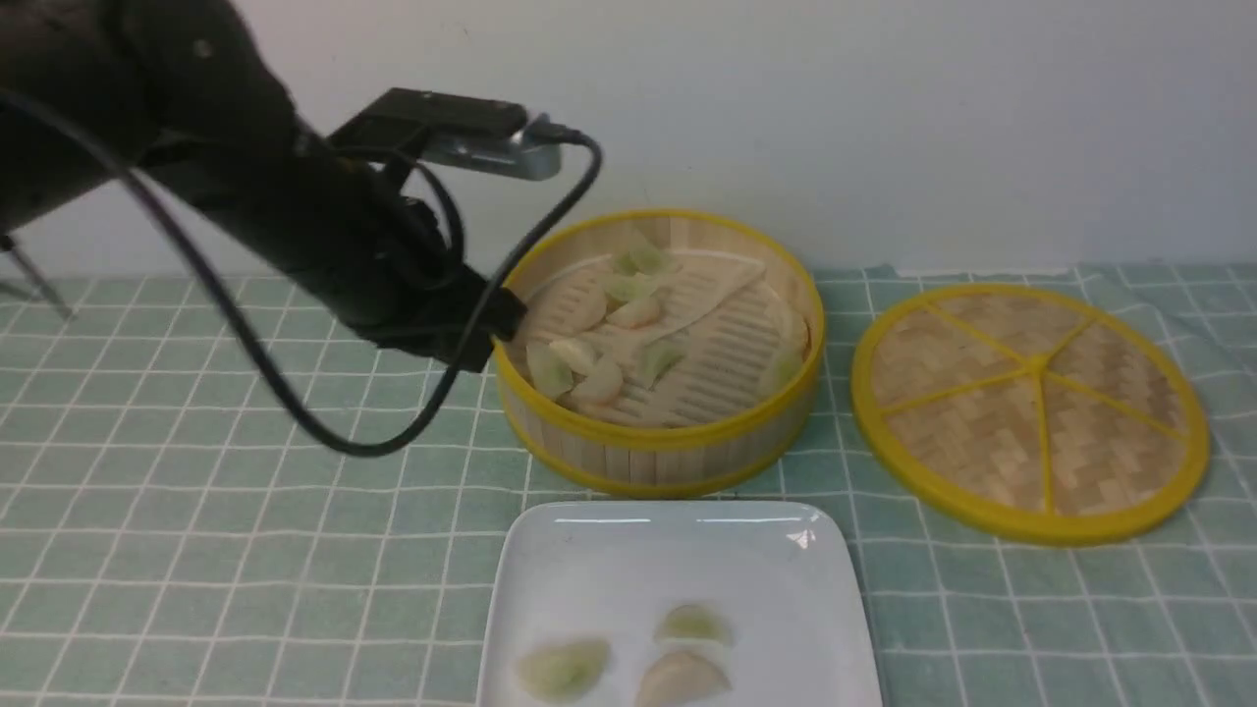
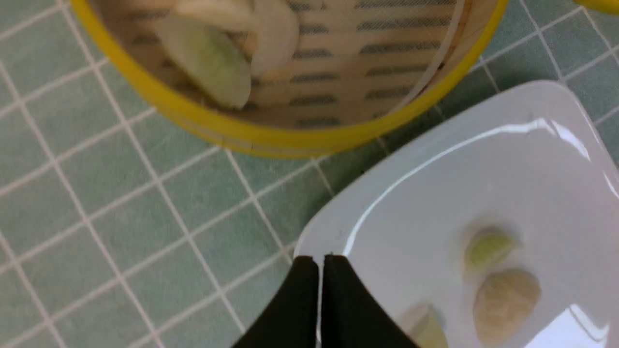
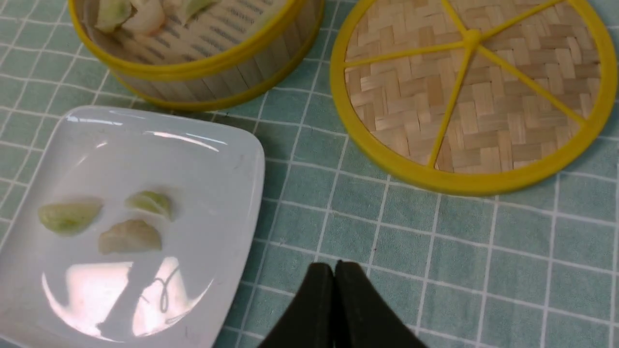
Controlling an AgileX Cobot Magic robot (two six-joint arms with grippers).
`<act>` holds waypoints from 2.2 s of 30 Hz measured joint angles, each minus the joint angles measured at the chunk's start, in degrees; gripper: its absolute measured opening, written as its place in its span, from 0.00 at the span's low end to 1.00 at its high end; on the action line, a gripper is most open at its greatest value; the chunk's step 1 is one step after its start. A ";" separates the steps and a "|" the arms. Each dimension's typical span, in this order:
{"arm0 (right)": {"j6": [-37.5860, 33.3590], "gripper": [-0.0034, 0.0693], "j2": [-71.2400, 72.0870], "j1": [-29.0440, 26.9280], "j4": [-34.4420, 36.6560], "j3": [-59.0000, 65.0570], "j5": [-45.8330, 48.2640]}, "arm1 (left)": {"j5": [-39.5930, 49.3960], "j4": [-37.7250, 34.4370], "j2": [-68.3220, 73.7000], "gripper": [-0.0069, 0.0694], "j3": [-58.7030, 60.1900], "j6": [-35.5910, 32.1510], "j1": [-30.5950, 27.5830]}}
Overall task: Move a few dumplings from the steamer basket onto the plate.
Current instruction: Use the left arm to grab a dumpling from the steamer, then use the left arm to put the dumpling into the plate
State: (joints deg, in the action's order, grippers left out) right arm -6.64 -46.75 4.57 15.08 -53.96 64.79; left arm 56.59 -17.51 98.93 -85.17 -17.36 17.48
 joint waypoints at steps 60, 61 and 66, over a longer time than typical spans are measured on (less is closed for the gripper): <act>0.20 0.03 0.11 0.00 4.16 0.00 5.06 | 12.97 0.93 6.19 0.33 -5.80 -0.96 10.45; 0.20 0.03 0.11 0.00 4.16 0.00 5.06 | 11.50 1.62 6.02 0.33 -2.76 -1.01 12.20; 0.20 0.03 0.11 0.00 4.11 0.00 5.06 | 2.07 5.33 7.73 0.33 5.64 -1.17 18.29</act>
State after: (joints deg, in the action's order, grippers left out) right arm -6.44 -46.64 4.57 19.19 -53.96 69.85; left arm 58.67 -12.18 106.66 -79.53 -18.54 35.77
